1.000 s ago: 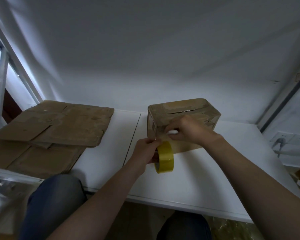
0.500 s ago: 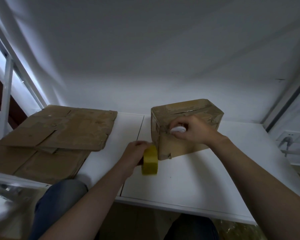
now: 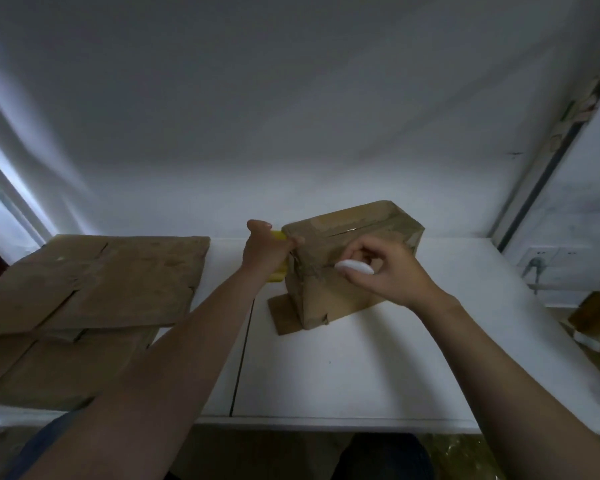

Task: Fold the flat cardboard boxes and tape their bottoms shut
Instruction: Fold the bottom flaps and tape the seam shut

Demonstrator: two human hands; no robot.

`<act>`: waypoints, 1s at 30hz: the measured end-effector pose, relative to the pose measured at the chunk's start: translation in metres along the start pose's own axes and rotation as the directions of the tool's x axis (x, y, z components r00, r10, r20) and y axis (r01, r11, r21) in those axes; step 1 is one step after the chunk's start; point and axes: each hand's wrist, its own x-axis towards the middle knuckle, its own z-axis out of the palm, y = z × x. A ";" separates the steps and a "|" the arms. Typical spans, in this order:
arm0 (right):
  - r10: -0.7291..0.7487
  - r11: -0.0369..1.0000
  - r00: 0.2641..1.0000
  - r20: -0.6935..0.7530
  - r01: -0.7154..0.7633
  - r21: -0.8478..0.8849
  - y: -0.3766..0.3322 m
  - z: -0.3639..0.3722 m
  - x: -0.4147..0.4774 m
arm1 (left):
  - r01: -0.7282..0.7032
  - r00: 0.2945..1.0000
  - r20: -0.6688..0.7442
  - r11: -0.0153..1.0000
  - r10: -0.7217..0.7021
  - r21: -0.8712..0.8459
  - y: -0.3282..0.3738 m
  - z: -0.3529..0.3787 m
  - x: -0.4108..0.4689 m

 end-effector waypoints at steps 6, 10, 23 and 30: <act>0.348 0.903 0.933 0.090 -0.307 -0.301 0.075 0.030 -0.047 | 0.033 0.999 -0.003 0.985 -0.034 -0.168 -0.013 -0.001 0.010; 0.516 0.816 0.854 0.072 -0.464 -0.344 0.102 0.048 -0.060 | 0.050 0.999 0.000 0.982 -0.051 -0.184 -0.013 0.000 0.012; 0.323 0.944 0.919 -0.225 -0.330 0.008 0.021 0.054 -0.015 | 0.101 0.995 0.031 0.947 -0.096 -0.304 -0.011 -0.002 0.003; 0.411 0.911 0.872 -0.266 -0.385 0.147 0.015 0.067 0.001 | 0.066 0.998 -0.006 0.975 -0.069 -0.212 -0.023 -0.028 -0.033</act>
